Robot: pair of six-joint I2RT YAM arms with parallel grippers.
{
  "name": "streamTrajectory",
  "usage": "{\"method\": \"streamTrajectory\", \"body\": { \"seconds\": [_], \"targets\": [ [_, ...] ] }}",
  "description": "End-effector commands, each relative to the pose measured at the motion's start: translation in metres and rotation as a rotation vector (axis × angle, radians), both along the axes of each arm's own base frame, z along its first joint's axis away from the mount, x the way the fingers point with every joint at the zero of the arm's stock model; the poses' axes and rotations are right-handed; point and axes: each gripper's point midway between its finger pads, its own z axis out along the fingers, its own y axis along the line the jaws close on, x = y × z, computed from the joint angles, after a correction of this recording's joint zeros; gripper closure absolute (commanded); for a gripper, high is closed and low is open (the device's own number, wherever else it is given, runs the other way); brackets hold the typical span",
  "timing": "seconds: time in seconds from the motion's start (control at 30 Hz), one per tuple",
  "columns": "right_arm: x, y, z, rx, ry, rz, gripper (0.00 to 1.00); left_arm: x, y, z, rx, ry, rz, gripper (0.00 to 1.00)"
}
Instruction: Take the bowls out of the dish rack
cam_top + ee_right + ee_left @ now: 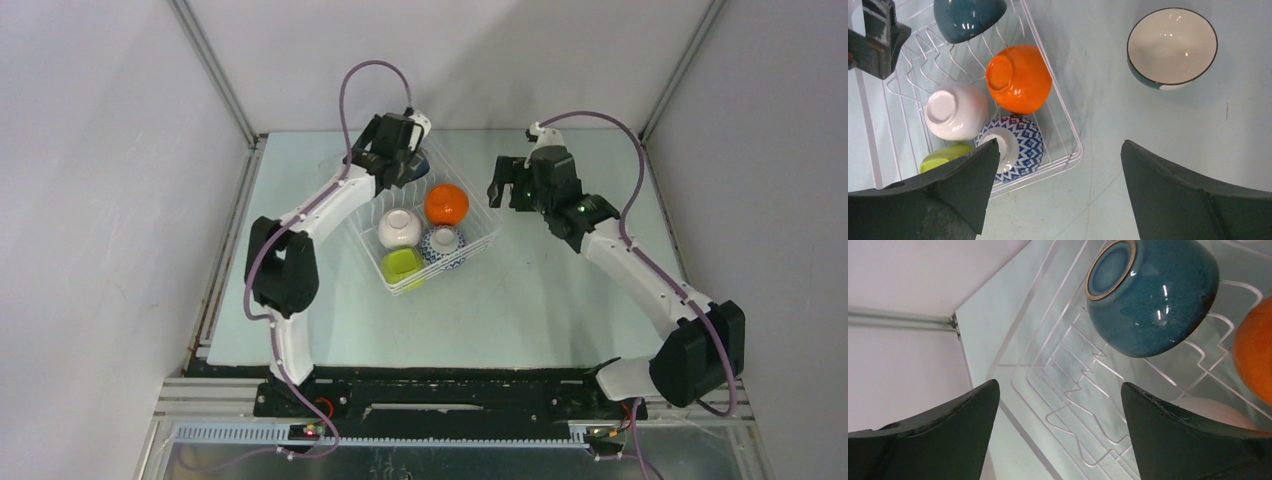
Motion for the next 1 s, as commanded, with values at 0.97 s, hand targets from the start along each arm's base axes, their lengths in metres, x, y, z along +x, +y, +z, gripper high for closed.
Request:
{"method": "streamTrajectory", "body": {
  "seconds": [0.97],
  "targets": [
    [-0.066,-0.012,0.004,0.169,-0.287,-0.011,0.04,0.036,-0.082,-0.022,0.271,0.084,-0.306,0.00]
  ]
}}
